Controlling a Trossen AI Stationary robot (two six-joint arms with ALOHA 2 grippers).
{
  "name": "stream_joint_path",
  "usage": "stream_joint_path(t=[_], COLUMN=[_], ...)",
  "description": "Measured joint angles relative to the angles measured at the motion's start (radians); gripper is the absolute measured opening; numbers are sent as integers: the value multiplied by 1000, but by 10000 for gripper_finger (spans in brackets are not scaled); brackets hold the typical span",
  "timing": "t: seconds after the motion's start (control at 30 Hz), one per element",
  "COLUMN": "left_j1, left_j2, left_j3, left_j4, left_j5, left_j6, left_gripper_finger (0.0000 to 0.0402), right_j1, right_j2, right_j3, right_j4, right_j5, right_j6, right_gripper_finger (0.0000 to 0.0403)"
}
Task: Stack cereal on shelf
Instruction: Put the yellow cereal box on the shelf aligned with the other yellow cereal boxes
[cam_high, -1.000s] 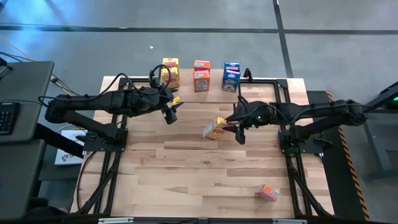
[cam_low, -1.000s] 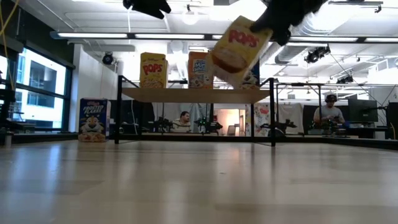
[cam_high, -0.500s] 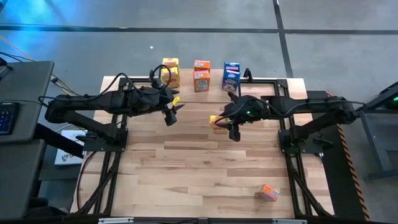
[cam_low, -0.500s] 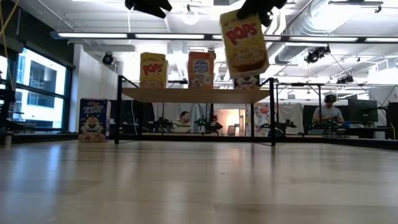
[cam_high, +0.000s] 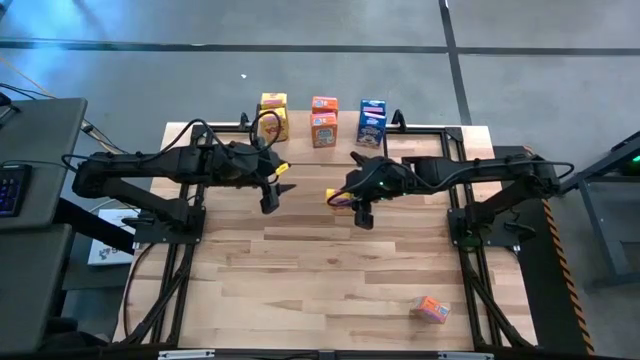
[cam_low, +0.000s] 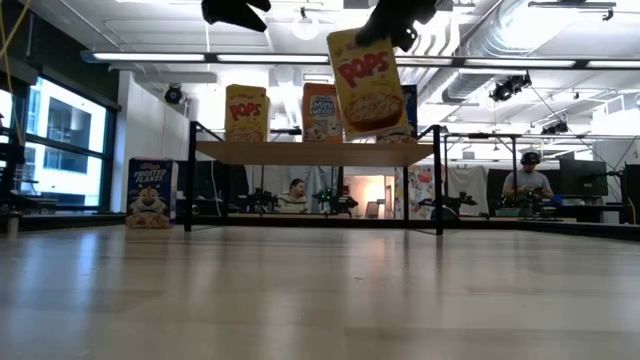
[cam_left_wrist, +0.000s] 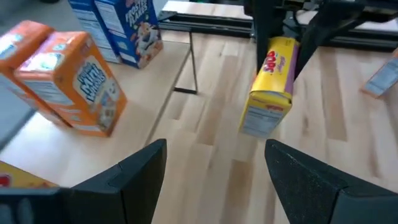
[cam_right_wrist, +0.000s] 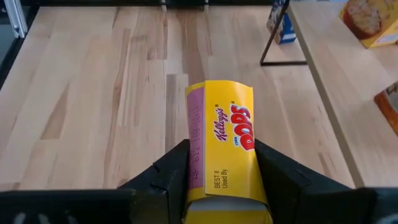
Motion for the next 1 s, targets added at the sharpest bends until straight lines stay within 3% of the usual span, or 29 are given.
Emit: stream_joint_path(t=[0.43, 0.67, 1.0], left_j1=[-1, -26, -56], left_j2=[95, 149, 223], left_j3=[-1, -1, -1], left_j4=[-1, 8, 48], left_j5=[181, 184, 184], left_j6=[-46, 57, 71], left_gripper_finger=[264, 264, 264], right_j1=[7, 40, 51], right_j2=[52, 98, 147], right_j3=[0, 0, 0], right_j4=[48, 74, 93], right_j5=[-61, -62, -64], right_j6=[-2, -2, -5], right_gripper_finger=[142, 142, 142])
